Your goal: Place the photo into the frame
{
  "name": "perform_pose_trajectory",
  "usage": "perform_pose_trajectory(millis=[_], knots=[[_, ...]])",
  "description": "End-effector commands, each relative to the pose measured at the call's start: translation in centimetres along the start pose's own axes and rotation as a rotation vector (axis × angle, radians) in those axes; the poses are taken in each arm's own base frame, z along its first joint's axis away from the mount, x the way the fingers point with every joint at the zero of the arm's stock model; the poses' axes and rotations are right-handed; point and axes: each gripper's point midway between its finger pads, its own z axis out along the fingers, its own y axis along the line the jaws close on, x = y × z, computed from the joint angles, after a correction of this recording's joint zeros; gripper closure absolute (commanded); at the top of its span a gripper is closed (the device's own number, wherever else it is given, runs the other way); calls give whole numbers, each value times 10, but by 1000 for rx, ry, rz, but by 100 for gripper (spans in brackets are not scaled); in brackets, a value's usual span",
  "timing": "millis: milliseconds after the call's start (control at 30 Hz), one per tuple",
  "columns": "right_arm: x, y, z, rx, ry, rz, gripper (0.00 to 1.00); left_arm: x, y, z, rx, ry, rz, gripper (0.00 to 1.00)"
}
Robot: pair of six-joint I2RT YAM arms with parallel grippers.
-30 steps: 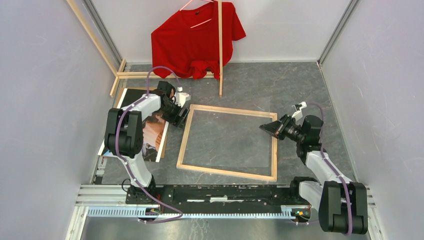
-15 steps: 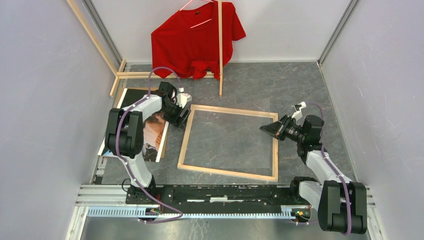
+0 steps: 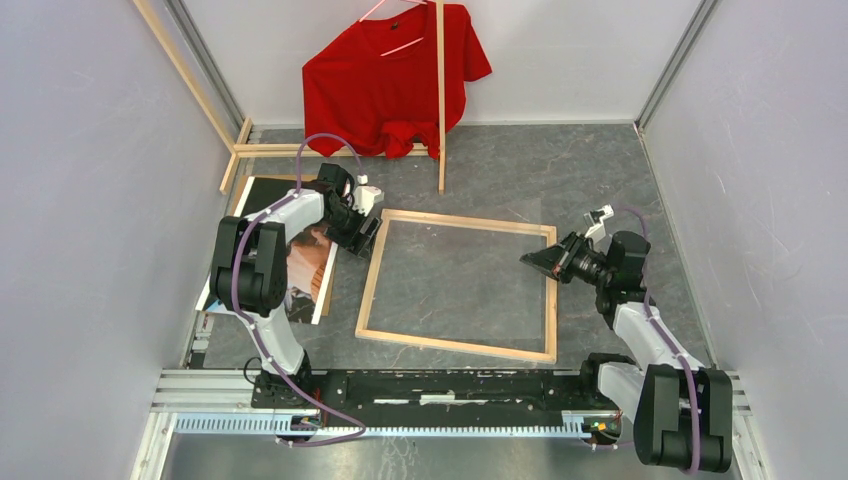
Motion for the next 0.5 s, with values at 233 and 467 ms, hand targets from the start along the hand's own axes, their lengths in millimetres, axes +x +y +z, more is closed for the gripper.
perform_pose_trajectory(millis=[233,467], knots=[[-6,14,-6,-32,-9,-57,100,-9,-1,0,-7,-28,-14,17],[-4,11,-9,-24,-15,-49,100,-8,-1,1,-9,-21,-12,17]])
